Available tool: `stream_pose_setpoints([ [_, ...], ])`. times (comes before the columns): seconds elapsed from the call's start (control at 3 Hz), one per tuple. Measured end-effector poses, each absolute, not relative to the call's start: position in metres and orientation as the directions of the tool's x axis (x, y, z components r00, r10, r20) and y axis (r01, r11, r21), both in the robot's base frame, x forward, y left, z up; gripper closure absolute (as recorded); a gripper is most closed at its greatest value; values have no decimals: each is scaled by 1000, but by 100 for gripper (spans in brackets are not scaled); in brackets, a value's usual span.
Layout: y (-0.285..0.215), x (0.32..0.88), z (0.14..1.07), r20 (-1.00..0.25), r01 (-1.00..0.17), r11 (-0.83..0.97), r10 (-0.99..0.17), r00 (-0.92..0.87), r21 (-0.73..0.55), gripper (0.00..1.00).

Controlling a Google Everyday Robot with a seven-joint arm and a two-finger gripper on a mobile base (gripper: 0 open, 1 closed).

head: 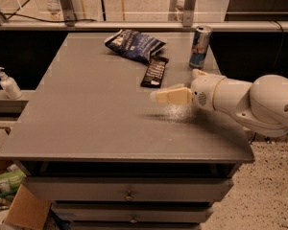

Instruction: Move rxbar chocolate near blue chip bag

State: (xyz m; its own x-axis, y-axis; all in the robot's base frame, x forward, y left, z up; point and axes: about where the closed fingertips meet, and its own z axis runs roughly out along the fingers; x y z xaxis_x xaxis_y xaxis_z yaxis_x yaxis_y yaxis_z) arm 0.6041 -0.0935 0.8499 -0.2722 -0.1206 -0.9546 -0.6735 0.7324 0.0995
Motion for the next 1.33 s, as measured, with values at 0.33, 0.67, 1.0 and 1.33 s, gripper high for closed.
stream_pose_setpoints([
  [0.33, -91, 606, 855, -957, -693, 717, -137, -257, 83, 0],
  [0.67, -112, 601, 889, -964, -699, 715, -180, -193, 7, 0],
  [1.0, -149, 581, 943, -970, -684, 723, -223, -99, -97, 0],
  [1.33, -186, 551, 997, -972, -649, 738, -235, 10, -185, 0],
])
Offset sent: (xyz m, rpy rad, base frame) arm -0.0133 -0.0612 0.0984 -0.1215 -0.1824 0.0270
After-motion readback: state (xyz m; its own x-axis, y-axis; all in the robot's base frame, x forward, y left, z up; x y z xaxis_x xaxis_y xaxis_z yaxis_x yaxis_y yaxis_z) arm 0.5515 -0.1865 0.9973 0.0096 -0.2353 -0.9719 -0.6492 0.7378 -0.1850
